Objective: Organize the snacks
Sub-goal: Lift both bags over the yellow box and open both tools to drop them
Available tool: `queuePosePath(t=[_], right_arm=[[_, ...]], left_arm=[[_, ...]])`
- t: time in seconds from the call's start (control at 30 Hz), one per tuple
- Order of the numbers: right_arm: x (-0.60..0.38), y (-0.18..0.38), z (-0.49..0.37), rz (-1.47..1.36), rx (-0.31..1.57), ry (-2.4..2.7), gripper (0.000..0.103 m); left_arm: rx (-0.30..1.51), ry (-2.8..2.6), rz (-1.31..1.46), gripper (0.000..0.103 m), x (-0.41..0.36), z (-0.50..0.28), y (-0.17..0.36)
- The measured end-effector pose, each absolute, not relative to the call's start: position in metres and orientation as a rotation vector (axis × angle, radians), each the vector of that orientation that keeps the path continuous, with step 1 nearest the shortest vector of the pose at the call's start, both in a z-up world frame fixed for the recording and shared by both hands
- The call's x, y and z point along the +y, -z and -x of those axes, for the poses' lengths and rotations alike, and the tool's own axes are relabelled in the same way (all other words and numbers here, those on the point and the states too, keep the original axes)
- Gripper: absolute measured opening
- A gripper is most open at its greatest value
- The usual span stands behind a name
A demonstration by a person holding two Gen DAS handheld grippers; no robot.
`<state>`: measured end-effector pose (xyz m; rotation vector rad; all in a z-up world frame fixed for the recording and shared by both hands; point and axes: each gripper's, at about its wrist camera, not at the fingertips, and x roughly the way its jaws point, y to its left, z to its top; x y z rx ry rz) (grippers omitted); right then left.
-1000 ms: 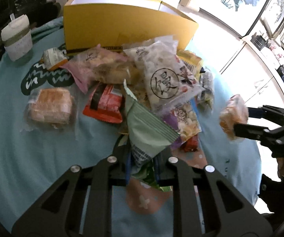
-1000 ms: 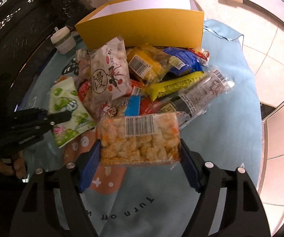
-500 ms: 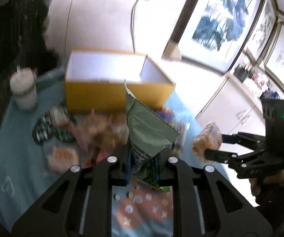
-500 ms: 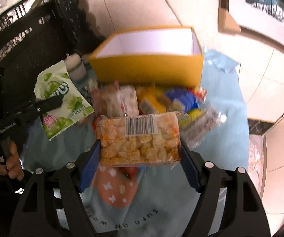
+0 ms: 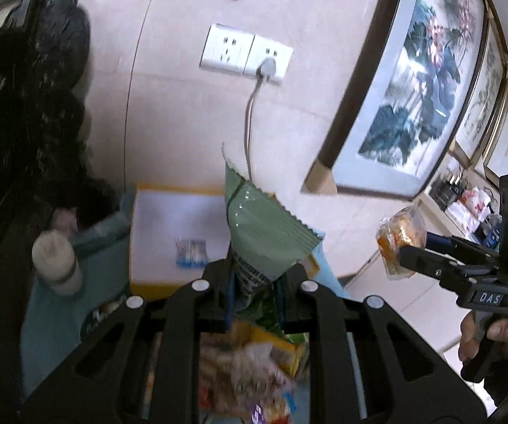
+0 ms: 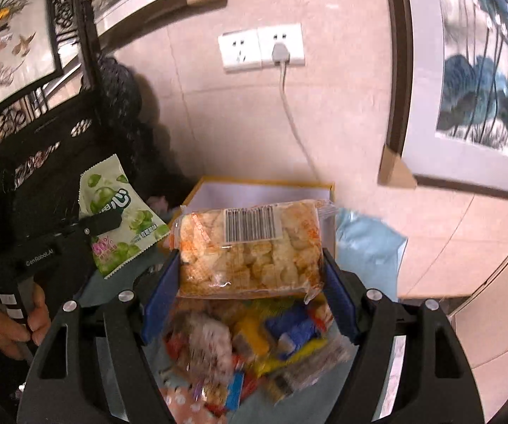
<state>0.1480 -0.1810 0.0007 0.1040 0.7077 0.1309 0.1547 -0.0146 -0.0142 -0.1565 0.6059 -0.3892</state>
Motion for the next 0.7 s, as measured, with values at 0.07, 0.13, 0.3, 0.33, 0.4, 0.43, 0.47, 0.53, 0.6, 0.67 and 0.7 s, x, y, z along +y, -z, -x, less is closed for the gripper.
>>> queuePosePath(t=[0.07, 0.13, 0.3, 0.33, 0.4, 0.43, 0.47, 0.53, 0.6, 0.67, 0.7], right_arm=[[-0.179, -0.006, -0.16, -0.087, 0.693, -0.12, 0.076], [-0.18, -0.009, -0.171, -0.081, 0.686, -0.115, 0.076], [-0.178, -0.021, -0.222, -0.085, 0.639, -0.072, 0.078], [-0.178, -0.019, -0.235, -0.076, 0.645, -0.059, 0.085], [-0.179, -0.002, -0.264, -0.019, 0.74, 0.006, 0.093], [-0.18, 0.007, -0.27, 0.007, 0.774, 0.037, 0.093], [-0.181, 0.015, -0.27, 0.009, 0.785, 0.048, 0.093], [-0.185, 0.028, -0.261, -0.021, 0.79, 0.033, 0.093], [-0.187, 0.049, -0.251, -0.033, 0.829, 0.041, 0.093], [-0.191, 0.072, -0.238, -0.056, 0.88, 0.049, 0.093], [-0.194, 0.084, -0.228, -0.069, 0.899, 0.061, 0.093]], left_arm=[[0.583, 0.385, 0.159, 0.017, -0.02, -0.169, 0.001], [0.571, 0.378, 0.167, 0.017, -0.022, -0.183, -0.007], [0.572, 0.313, 0.129, 0.02, -0.032, -0.232, -0.016], [0.592, 0.293, 0.128, 0.046, -0.034, -0.245, -0.012], [0.667, 0.227, 0.12, 0.101, -0.035, -0.269, 0.003], [0.694, 0.17, 0.1, 0.101, -0.031, -0.279, 0.014], [0.707, 0.15, 0.089, 0.101, -0.028, -0.281, 0.02], [0.716, 0.138, 0.085, 0.101, -0.017, -0.277, 0.035], [0.726, 0.111, 0.069, 0.101, -0.008, -0.268, 0.051], [0.757, 0.085, 0.087, 0.101, 0.004, -0.257, 0.072], [0.776, 0.062, 0.106, 0.101, 0.011, -0.247, 0.086]])
